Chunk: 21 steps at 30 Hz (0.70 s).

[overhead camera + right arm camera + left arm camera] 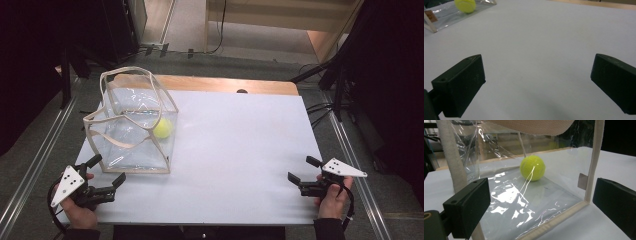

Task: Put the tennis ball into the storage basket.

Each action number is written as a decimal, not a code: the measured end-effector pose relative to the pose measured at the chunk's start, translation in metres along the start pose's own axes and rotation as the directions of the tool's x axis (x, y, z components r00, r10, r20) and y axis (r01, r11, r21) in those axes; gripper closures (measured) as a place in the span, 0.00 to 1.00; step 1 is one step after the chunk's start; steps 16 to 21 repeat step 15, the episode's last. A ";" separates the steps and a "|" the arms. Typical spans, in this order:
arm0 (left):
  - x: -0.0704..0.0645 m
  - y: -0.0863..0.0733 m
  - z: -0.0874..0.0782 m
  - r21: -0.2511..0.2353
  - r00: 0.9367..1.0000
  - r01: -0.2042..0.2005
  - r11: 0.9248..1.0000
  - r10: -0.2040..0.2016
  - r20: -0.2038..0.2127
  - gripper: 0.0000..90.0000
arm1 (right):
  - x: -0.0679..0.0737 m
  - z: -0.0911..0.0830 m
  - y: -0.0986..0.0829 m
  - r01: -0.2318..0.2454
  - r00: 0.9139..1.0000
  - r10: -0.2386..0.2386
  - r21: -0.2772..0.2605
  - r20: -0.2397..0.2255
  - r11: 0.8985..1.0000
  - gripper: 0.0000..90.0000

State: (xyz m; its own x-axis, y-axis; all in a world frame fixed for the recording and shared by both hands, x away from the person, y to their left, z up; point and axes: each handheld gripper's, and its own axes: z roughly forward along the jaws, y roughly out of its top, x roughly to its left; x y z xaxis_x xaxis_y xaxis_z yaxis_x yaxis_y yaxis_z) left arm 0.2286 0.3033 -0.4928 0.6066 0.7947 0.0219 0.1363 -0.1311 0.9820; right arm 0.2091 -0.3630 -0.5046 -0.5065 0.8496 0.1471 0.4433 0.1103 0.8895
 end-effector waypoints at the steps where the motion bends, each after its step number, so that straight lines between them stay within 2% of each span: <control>1: 0.000 0.000 0.000 0.000 1.000 0.001 1.000 -0.001 0.001 0.01 | -0.002 -0.002 -0.001 -0.002 1.000 0.002 -0.008 0.002 1.000 0.00; 5: 0.000 0.000 0.000 -0.006 1.000 0.005 1.000 -0.005 0.002 0.01 | -0.009 -0.009 -0.006 -0.035 0.999 0.036 -0.056 0.017 0.998 0.00; 9: 0.000 0.000 -0.001 0.000 1.000 0.000 1.000 0.000 -0.001 0.01 | -0.012 -0.013 -0.010 -0.066 0.997 0.068 -0.081 0.028 0.995 0.00; 21: -0.001 0.000 0.000 0.001 1.000 0.001 1.000 -0.001 -0.004 0.01 | -0.012 -0.012 -0.011 -0.075 0.996 0.079 -0.081 0.044 0.994 0.00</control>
